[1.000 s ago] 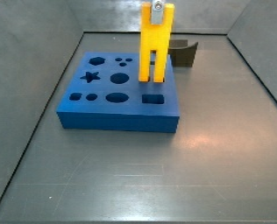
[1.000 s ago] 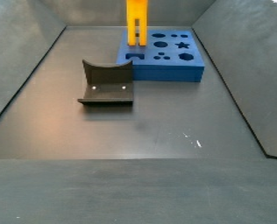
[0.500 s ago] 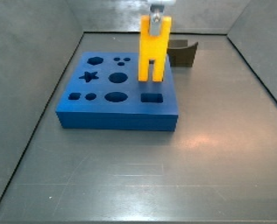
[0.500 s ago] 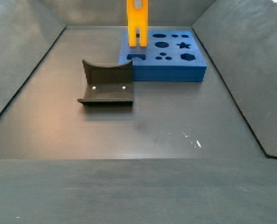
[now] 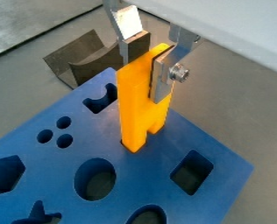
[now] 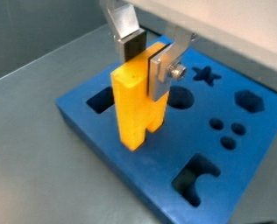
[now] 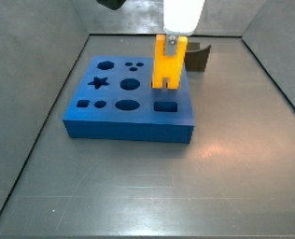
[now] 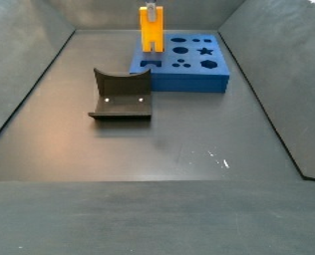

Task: Insert the double-square object.

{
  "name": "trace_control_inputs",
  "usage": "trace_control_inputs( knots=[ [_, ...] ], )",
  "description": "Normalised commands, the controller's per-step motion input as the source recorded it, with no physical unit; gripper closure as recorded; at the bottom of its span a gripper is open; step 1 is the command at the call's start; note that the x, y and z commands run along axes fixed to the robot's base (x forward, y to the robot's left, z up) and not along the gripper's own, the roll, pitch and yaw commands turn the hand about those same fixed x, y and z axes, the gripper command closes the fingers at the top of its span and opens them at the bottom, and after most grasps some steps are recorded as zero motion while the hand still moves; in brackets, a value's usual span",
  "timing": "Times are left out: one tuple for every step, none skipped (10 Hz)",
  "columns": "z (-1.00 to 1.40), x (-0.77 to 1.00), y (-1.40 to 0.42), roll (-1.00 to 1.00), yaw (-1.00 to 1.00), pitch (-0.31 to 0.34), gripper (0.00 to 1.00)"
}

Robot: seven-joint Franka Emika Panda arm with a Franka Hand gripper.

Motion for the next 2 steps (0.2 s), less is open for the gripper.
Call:
trace_control_inputs(
  knots=[
    [-0.06, 0.0, 0.0, 0.04, 0.0, 0.006, 1.0],
    [0.0, 0.0, 0.0, 0.0, 0.0, 0.0, 1.0]
  ],
)
